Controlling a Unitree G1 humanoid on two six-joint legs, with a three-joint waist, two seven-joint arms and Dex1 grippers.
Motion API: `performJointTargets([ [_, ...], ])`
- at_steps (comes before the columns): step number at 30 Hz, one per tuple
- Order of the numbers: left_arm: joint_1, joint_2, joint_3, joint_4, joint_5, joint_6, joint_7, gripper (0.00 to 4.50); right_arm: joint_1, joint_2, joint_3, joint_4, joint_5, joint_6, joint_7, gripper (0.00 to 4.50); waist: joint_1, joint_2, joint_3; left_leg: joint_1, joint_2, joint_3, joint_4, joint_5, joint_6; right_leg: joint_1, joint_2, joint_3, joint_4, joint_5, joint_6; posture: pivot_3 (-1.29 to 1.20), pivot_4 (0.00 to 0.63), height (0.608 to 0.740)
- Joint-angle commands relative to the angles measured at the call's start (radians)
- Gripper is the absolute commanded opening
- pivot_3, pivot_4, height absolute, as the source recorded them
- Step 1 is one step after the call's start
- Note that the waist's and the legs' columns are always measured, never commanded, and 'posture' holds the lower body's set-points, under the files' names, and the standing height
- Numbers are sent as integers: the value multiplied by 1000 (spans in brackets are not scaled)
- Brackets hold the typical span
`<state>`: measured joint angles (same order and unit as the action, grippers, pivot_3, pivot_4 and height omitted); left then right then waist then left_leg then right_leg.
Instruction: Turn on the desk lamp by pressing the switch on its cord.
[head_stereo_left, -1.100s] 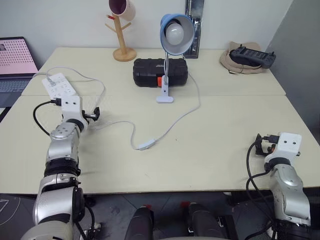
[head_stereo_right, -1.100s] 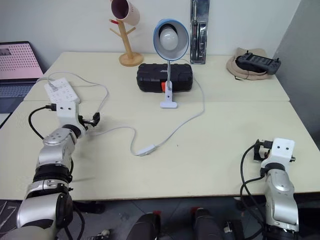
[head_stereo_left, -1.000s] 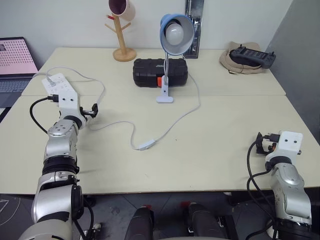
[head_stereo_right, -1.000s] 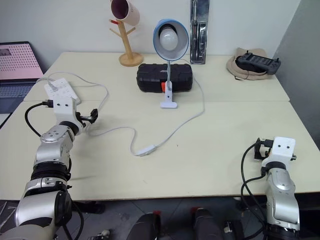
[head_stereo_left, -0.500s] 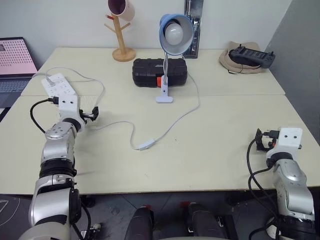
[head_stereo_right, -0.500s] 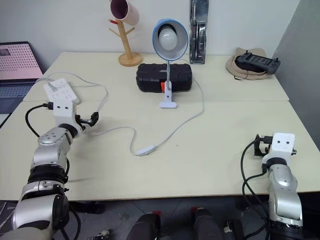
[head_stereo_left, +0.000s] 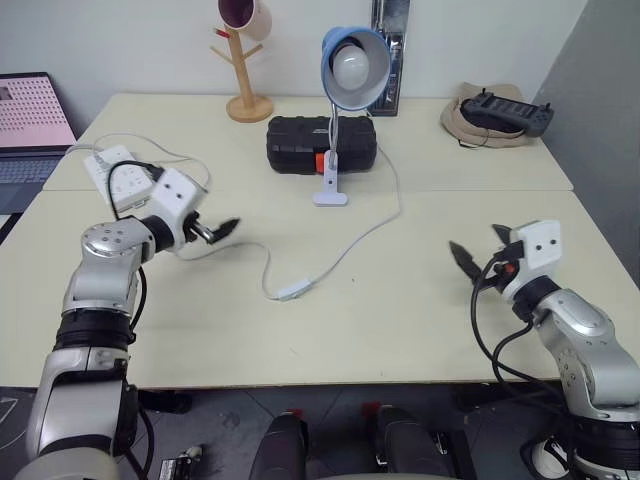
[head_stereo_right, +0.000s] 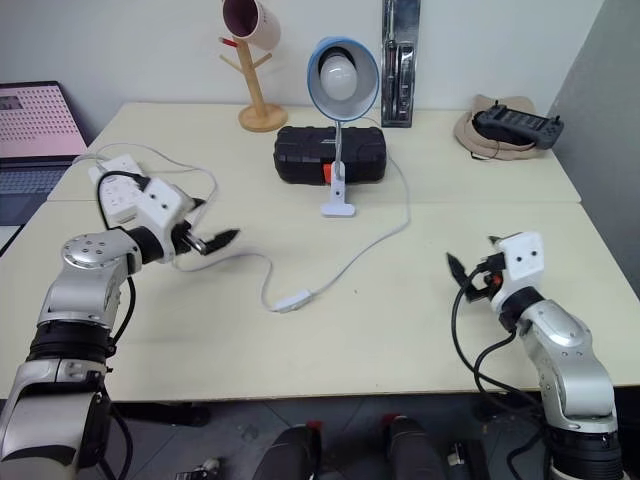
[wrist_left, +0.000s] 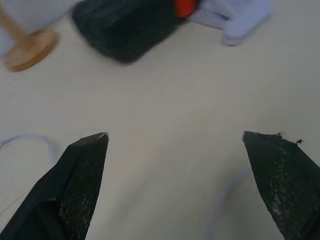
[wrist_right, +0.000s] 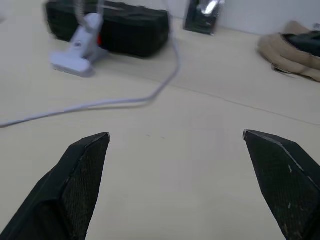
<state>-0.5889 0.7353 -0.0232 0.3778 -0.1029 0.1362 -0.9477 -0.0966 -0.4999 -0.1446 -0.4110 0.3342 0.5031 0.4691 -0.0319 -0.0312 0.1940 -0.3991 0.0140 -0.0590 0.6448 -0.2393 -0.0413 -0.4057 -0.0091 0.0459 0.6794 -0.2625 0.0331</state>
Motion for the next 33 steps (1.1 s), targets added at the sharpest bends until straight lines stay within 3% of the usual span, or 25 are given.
performJointTargets([
  [1,58,58,-95,-228,-51,59,-211,4464,30,-59,70,-104,38,29,106,4500,0,0,0,0,0,0,0,0,0,0,0,0,0,0,0,0,150,740],
  [4,98,78,-149,-314,-55,95,-289,4464,66,-88,132,-167,79,67,170,4500,0,0,0,0,0,0,0,0,0,0,0,0,0,-2,1,0,150,740],
  [9,106,58,-183,-307,-20,86,-294,4464,129,-150,200,-213,66,62,235,4500,1,0,0,0,1,-1,1,0,0,0,1,-1,0,-3,4,0,150,740],
  [21,80,15,-207,-167,52,9,-252,4464,144,-124,202,-236,74,73,195,4500,2,0,0,0,1,-1,1,0,0,0,2,-1,0,-3,4,0,150,740],
  [24,82,5,-197,-165,36,20,-258,4005,139,-123,196,-236,83,79,196,4500,2,0,0,0,1,-1,1,0,0,0,1,-1,0,-3,4,0,150,740],
  [33,88,7,-197,-158,44,3,-259,2079,108,-119,182,-225,97,92,194,4500,2,0,0,0,1,-1,1,0,0,0,1,-1,0,-3,4,0,150,740],
])
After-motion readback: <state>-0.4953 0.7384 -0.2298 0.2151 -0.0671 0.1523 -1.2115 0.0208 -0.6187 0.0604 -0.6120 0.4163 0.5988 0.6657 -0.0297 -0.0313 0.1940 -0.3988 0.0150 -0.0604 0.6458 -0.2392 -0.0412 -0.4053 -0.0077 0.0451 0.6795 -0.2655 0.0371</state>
